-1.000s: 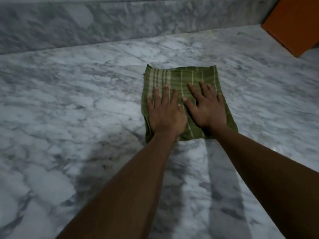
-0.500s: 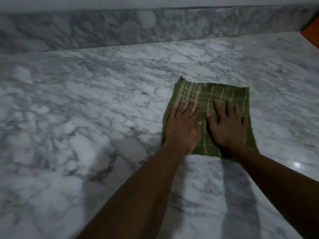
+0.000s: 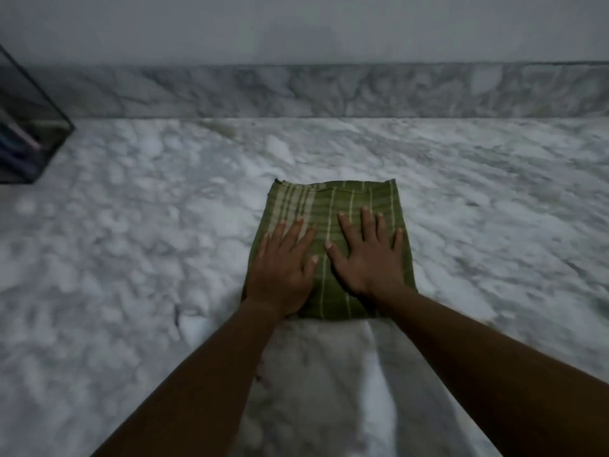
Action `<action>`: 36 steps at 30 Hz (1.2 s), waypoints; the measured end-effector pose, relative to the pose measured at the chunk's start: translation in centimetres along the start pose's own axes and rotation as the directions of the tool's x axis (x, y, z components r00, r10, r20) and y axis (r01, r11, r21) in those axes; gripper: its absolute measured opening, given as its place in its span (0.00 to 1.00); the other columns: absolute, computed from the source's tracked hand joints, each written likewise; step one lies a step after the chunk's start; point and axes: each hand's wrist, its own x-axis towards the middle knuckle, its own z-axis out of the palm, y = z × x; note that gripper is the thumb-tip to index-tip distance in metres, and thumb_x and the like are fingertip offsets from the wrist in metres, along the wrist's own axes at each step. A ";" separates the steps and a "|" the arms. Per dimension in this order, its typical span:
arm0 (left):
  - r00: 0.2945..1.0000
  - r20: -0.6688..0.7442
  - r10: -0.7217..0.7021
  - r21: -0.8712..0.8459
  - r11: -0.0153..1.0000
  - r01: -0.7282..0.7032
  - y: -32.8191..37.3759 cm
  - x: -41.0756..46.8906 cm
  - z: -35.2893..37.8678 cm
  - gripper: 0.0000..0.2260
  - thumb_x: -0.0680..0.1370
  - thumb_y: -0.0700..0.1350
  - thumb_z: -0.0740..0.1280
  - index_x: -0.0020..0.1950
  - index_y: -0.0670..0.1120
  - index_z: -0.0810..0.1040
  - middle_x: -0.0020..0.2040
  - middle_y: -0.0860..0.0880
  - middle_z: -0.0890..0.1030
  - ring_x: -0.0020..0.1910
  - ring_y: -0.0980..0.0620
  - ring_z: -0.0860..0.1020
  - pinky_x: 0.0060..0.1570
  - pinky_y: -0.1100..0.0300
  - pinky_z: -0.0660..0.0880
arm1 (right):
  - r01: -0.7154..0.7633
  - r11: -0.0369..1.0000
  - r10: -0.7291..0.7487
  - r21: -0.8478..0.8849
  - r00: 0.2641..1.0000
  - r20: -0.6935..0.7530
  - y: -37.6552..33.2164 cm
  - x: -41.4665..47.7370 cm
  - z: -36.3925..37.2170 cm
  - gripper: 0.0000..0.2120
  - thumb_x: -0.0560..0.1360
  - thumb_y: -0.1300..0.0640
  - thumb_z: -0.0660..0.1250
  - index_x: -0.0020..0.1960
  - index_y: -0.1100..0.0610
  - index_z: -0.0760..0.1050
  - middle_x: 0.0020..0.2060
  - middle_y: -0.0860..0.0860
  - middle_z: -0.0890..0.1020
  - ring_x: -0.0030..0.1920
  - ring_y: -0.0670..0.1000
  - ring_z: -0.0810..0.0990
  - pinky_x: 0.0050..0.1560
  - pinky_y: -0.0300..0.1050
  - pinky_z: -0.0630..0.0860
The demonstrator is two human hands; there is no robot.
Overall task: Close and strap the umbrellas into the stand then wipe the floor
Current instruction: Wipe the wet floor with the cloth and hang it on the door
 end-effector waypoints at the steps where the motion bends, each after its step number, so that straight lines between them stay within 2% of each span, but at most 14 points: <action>1: 0.999 -0.011 -0.036 0.002 0.999 0.036 -3.0 -0.8 -0.8 0.27 0.80 0.58 0.52 0.79 0.56 0.63 0.81 0.53 0.59 0.81 0.49 0.56 0.78 0.52 0.49 | 0.044 0.999 -0.044 -0.004 0.999 -0.006 -3.1 0.6 0.9 0.34 0.78 0.29 0.40 0.81 0.39 0.41 0.82 0.51 0.40 0.81 0.55 0.37 0.77 0.63 0.34; 6: 0.963 -0.091 -0.253 -0.004 0.967 0.253 -17.2 -6.0 -5.1 0.29 0.79 0.60 0.48 0.80 0.55 0.62 0.81 0.51 0.60 0.81 0.47 0.56 0.79 0.49 0.51 | 0.268 0.963 -0.268 -0.017 0.963 0.000 -19.2 2.4 5.3 0.34 0.78 0.30 0.42 0.81 0.39 0.45 0.82 0.51 0.44 0.82 0.55 0.40 0.77 0.63 0.34; 10: 0.909 -0.123 -0.399 0.020 0.915 0.404 -26.6 -11.7 -7.3 0.30 0.80 0.60 0.45 0.80 0.51 0.61 0.81 0.47 0.60 0.80 0.44 0.57 0.78 0.44 0.54 | 0.464 0.885 -0.460 -0.030 0.884 0.087 -30.3 1.7 8.3 0.33 0.79 0.31 0.41 0.81 0.41 0.44 0.82 0.52 0.43 0.81 0.56 0.39 0.77 0.63 0.33; 13: 0.852 -0.145 -0.503 0.003 0.861 0.508 -30.7 -15.6 -8.3 0.31 0.81 0.61 0.44 0.81 0.51 0.60 0.82 0.47 0.58 0.81 0.44 0.54 0.79 0.46 0.50 | 0.564 0.826 -0.557 -0.009 0.818 0.144 -35.8 0.1 9.8 0.32 0.80 0.32 0.43 0.82 0.41 0.45 0.82 0.53 0.43 0.81 0.56 0.40 0.77 0.64 0.33; 16: 0.785 -0.170 -0.596 -0.013 0.798 0.603 -31.4 -18.1 -8.7 0.31 0.80 0.60 0.44 0.81 0.51 0.60 0.81 0.46 0.59 0.80 0.41 0.56 0.79 0.44 0.51 | 0.637 0.771 -0.624 -0.010 0.757 0.193 -37.9 -1.5 10.5 0.32 0.81 0.33 0.45 0.81 0.41 0.46 0.82 0.52 0.43 0.81 0.55 0.40 0.77 0.63 0.33; 21: 0.732 -0.174 -0.659 -0.003 0.743 0.669 -27.2 -21.6 -8.0 0.31 0.81 0.59 0.44 0.81 0.48 0.61 0.80 0.42 0.61 0.78 0.37 0.58 0.76 0.39 0.55 | 0.743 0.669 -0.729 -0.017 0.660 0.181 -35.1 -5.2 10.6 0.31 0.79 0.33 0.51 0.80 0.39 0.52 0.82 0.53 0.49 0.82 0.56 0.45 0.79 0.61 0.38; 24: 0.728 -0.160 -0.666 0.002 0.737 0.675 -22.6 -22.7 -7.2 0.29 0.81 0.58 0.46 0.81 0.49 0.60 0.81 0.44 0.60 0.79 0.37 0.57 0.75 0.39 0.55 | 0.767 0.641 -0.751 -0.024 0.633 0.189 -31.2 -6.6 9.8 0.31 0.79 0.32 0.49 0.80 0.38 0.51 0.82 0.52 0.48 0.82 0.55 0.45 0.79 0.60 0.38; 28: 0.788 -0.121 -0.604 0.016 0.792 0.610 -15.8 -21.8 -5.8 0.29 0.81 0.57 0.47 0.80 0.50 0.60 0.81 0.44 0.60 0.79 0.38 0.57 0.76 0.40 0.54 | 0.710 0.700 -0.691 -0.073 0.700 0.183 -23.7 -8.2 8.0 0.31 0.79 0.31 0.45 0.80 0.37 0.48 0.82 0.51 0.47 0.82 0.54 0.43 0.79 0.60 0.39; 31: 0.851 -0.104 -0.515 0.036 0.853 0.521 -9.4 -20.4 -4.2 0.27 0.81 0.57 0.50 0.79 0.50 0.64 0.80 0.44 0.64 0.78 0.37 0.60 0.74 0.39 0.59 | 0.637 0.766 -0.620 -0.083 0.767 0.163 -16.4 -9.4 5.9 0.30 0.79 0.31 0.43 0.80 0.36 0.47 0.82 0.50 0.47 0.82 0.54 0.42 0.79 0.60 0.40; 33: 0.890 -0.102 -0.444 0.049 0.891 0.451 -4.4 -19.1 -2.7 0.27 0.80 0.56 0.53 0.78 0.49 0.67 0.79 0.44 0.66 0.77 0.37 0.62 0.73 0.40 0.60 | 0.573 0.815 -0.561 -0.081 0.817 0.138 -10.8 -10.1 4.4 0.30 0.80 0.31 0.43 0.80 0.36 0.47 0.82 0.50 0.47 0.82 0.53 0.42 0.79 0.60 0.40; 36: 0.925 -0.091 -0.368 0.014 0.928 0.371 4.2 -16.6 -0.8 0.26 0.79 0.54 0.56 0.77 0.51 0.69 0.79 0.45 0.66 0.78 0.39 0.62 0.74 0.41 0.57 | 0.426 0.901 -0.420 -0.086 0.904 0.075 -1.6 -11.3 2.4 0.29 0.80 0.32 0.44 0.79 0.35 0.49 0.82 0.49 0.48 0.82 0.52 0.44 0.79 0.60 0.41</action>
